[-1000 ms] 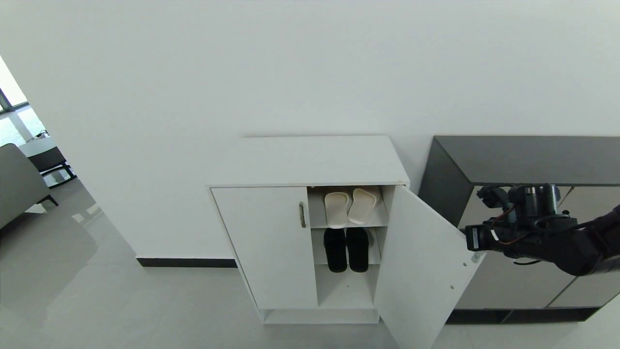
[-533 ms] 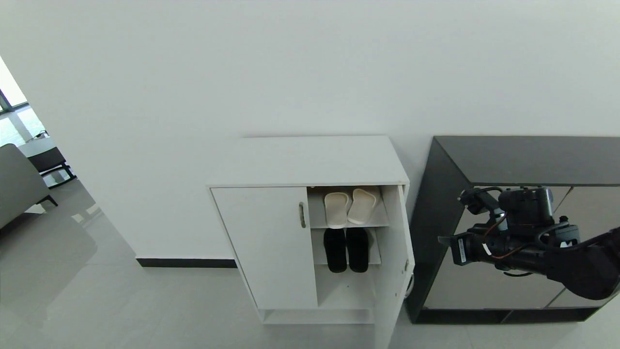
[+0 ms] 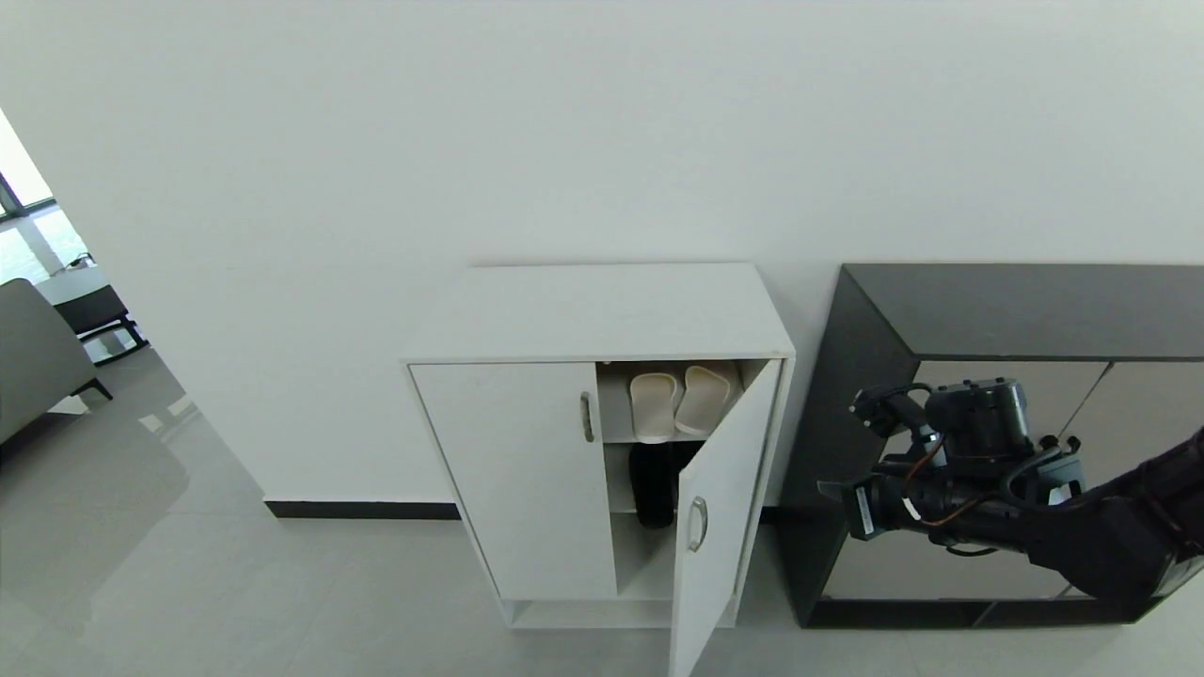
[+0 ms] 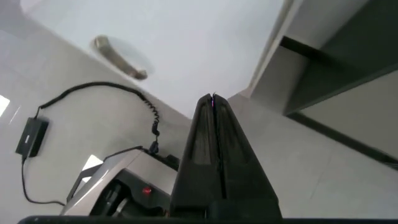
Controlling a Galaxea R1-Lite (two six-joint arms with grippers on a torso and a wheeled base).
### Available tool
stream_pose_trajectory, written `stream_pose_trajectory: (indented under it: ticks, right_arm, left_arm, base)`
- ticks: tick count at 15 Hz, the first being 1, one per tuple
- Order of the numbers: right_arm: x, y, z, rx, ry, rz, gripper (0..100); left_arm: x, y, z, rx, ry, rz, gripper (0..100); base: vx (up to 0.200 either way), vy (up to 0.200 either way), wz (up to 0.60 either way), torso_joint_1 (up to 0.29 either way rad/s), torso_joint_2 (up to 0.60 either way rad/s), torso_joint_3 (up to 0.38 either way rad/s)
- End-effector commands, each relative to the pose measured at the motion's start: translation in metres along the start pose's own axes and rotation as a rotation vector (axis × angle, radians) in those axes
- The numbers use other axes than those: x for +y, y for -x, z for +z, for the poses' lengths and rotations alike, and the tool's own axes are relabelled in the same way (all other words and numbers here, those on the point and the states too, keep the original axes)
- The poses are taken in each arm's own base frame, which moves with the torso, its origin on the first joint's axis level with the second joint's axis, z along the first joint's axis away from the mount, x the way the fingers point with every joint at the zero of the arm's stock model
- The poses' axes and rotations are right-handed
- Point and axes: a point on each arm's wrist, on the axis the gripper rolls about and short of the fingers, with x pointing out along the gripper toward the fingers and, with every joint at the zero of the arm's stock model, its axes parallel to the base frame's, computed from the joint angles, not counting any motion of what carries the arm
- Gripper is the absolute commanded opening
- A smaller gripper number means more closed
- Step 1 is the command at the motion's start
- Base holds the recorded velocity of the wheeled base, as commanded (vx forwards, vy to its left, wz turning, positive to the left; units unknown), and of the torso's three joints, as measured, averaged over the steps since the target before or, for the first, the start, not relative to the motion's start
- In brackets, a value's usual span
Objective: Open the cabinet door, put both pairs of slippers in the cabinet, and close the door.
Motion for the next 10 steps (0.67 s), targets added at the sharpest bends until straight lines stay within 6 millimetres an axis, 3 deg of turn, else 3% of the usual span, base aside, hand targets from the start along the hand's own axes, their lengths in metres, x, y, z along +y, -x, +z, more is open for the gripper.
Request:
stream_pose_trajectory:
  ticks: [1, 5, 10]
  right_arm:
    - [0.013, -0.006, -0.004, 0.018, -0.013, 0.036, 0]
    - [0.029, -0.026, -0.010, -0.005, -0.048, 0.059, 0]
    - [0.029, -0.035, -0.016, -0.031, -0.043, 0.036, 0]
  left_arm:
    - [0.000, 0.000, 0.000, 0.000, 0.001, 0.000, 0]
    - [0.000, 0.000, 0.000, 0.000, 0.001, 0.000, 0]
    - [0.000, 0.000, 0.000, 0.000, -0.001, 0.000, 0]
  base:
    - [0.000, 0.000, 0.00, 0.000, 0.00, 0.000]
    - [0.000, 0.000, 0.00, 0.000, 0.00, 0.000]
    - [0.200, 0.000, 0.00, -0.001, 0.00, 0.002]
